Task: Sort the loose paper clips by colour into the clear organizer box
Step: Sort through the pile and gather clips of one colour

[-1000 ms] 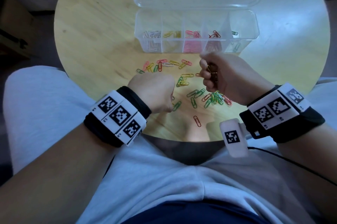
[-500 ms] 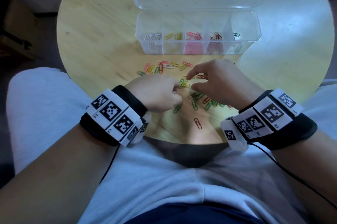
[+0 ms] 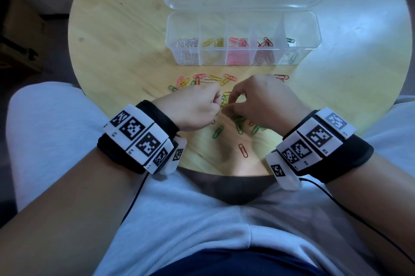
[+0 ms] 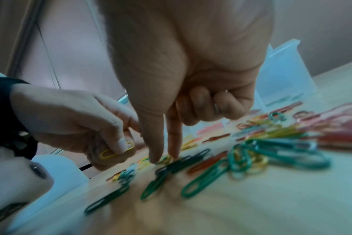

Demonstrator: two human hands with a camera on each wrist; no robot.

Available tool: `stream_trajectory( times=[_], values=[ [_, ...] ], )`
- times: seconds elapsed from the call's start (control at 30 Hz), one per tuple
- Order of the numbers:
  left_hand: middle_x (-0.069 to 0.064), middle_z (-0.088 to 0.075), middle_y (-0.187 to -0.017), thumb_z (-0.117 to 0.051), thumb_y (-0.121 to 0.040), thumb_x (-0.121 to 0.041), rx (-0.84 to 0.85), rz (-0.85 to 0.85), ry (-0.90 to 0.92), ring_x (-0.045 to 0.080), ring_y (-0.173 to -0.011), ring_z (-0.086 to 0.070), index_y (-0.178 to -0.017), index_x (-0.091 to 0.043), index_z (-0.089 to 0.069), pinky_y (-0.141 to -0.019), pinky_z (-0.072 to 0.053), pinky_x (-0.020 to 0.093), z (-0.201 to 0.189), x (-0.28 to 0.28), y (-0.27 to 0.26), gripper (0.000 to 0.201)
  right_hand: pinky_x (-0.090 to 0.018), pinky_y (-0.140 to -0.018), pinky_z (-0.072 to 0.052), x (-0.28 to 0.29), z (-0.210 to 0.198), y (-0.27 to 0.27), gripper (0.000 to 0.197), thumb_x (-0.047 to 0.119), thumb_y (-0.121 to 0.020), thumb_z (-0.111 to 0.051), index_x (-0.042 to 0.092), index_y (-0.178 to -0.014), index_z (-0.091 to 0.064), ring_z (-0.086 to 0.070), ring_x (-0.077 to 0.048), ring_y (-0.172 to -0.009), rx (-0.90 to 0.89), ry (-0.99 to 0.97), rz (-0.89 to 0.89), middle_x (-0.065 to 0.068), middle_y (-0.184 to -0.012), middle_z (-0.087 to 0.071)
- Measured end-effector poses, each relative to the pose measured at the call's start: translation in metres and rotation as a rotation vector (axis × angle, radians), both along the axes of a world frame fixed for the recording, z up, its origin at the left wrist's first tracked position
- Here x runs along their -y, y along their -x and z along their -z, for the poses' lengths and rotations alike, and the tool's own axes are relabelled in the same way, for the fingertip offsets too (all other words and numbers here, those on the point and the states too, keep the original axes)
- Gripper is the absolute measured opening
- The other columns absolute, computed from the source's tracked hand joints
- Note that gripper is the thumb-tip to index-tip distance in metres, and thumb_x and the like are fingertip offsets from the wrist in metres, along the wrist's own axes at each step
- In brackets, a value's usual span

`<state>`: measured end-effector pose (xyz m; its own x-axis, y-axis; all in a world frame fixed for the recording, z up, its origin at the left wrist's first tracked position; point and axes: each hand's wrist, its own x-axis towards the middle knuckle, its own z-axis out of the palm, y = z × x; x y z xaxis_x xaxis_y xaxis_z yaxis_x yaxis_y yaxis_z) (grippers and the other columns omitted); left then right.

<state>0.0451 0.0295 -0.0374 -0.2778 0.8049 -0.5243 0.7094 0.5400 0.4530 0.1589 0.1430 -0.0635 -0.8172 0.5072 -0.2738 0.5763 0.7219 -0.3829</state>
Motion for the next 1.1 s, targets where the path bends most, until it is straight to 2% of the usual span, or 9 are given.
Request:
stream_trajectory(
  times=[0.17, 0.27, 0.43, 0.5, 0.57, 0.67, 0.83, 1.0, 1.1],
  values=[
    [-0.01, -0.046, -0.079, -0.035, -0.094, -0.007, -0.004, -0.043, 0.017, 0.012, -0.082, -0.048, -0.102, -0.02, -0.056, -0.07, -0.038, 0.024, 0.004, -0.001, 0.004, 0.026, -0.026, -0.053, -0.041, 0.006, 0.002, 0.006, 0.016, 0.039, -0.074, -0.074, 0.028, -0.071, -0.063, -0.061, -0.023, -0.068, 0.068, 0.011, 0.016, 0.0, -0.073, -0.062],
    [-0.013, -0.047, -0.079, -0.037, -0.095, -0.007, 0.005, -0.069, 0.005, 0.017, -0.099, -0.05, -0.098, -0.022, -0.06, -0.094, -0.035, 0.032, 0.009, 0.0, 0.01, 0.027, -0.03, -0.055, -0.05, 0.006, 0.003, 0.003, 0.021, 0.038, -0.076, -0.07, 0.019, -0.071, -0.063, -0.063, -0.022, -0.064, 0.116, 0.071, 0.015, -0.001, -0.067, -0.064],
    [-0.006, -0.064, -0.075, -0.036, -0.1, -0.014, 0.032, -0.141, -0.081, 0.008, -0.078, -0.056, -0.097, -0.019, -0.061, -0.065, -0.038, 0.027, 0.006, 0.002, 0.02, 0.026, -0.029, -0.054, -0.033, -0.003, -0.011, -0.005, 0.026, 0.027, -0.092, -0.045, 0.009, -0.076, -0.057, -0.049, -0.018, -0.067, 0.012, 0.259, 0.105, -0.001, -0.07, -0.054],
    [-0.003, -0.072, -0.078, -0.037, -0.101, -0.015, 0.059, -0.168, -0.102, -0.011, -0.067, -0.052, -0.097, -0.019, -0.061, -0.063, -0.039, 0.023, 0.005, 0.003, 0.023, 0.024, -0.031, -0.053, -0.031, -0.009, -0.017, -0.008, 0.03, 0.023, -0.095, -0.045, 0.012, -0.068, -0.054, -0.043, -0.015, -0.06, -0.082, 0.359, 0.183, 0.003, -0.062, -0.047],
    [-0.002, -0.074, -0.082, -0.038, -0.101, -0.015, 0.091, -0.175, -0.123, -0.016, -0.052, -0.049, -0.095, -0.017, -0.062, -0.064, -0.043, 0.025, 0.005, 0.004, 0.024, 0.024, -0.031, -0.053, -0.027, -0.015, -0.017, -0.011, 0.039, 0.024, -0.095, -0.05, 0.017, -0.058, -0.042, -0.035, -0.016, -0.053, -0.168, 0.44, 0.263, 0.004, -0.056, -0.04],
    [-0.002, -0.074, -0.087, -0.041, -0.101, -0.014, 0.14, -0.171, -0.142, -0.005, -0.047, -0.055, -0.091, -0.014, -0.063, -0.067, -0.05, 0.028, 0.004, 0.006, 0.024, 0.024, -0.024, -0.047, -0.024, -0.017, -0.016, -0.014, 0.043, 0.022, -0.096, -0.052, 0.021, -0.057, -0.035, -0.027, -0.015, -0.047, -0.256, 0.65, 0.371, 0.004, -0.052, -0.034],
    [-0.003, -0.07, -0.096, -0.042, -0.101, -0.011, 0.132, -0.188, -0.2, 0.012, -0.069, -0.069, -0.096, -0.012, -0.065, -0.061, -0.05, 0.022, 0.0, 0.008, 0.025, 0.023, -0.025, -0.047, -0.009, -0.013, -0.023, -0.014, 0.036, 0.011, -0.091, -0.047, 0.019, -0.062, -0.027, -0.011, -0.013, -0.046, -0.332, 1.025, 0.488, 0.001, -0.056, -0.021],
    [0.002, -0.071, -0.088, -0.036, -0.1, -0.007, 0.182, -0.246, -0.281, 0.013, -0.065, -0.064, -0.09, -0.017, -0.063, -0.069, -0.055, 0.041, -0.007, 0.01, 0.029, 0.03, -0.021, -0.039, -0.022, -0.008, -0.026, -0.012, 0.019, 0.006, -0.086, -0.04, 0.012, -0.068, -0.038, -0.036, -0.017, -0.042, -0.442, 1.192, 0.657, -0.011, -0.065, -0.056],
    [0.0, -0.067, -0.082, -0.032, -0.098, -0.005, 0.18, -0.292, -0.327, 0.013, -0.061, -0.056, -0.089, -0.021, -0.061, -0.068, -0.053, 0.041, -0.009, 0.01, 0.033, 0.034, -0.018, -0.036, -0.017, -0.011, -0.026, -0.009, 0.023, 0.001, -0.084, -0.034, 0.016, -0.067, -0.031, -0.03, -0.012, -0.037, -0.412, 1.236, 0.629, -0.007, -0.059, -0.048]
  ],
)
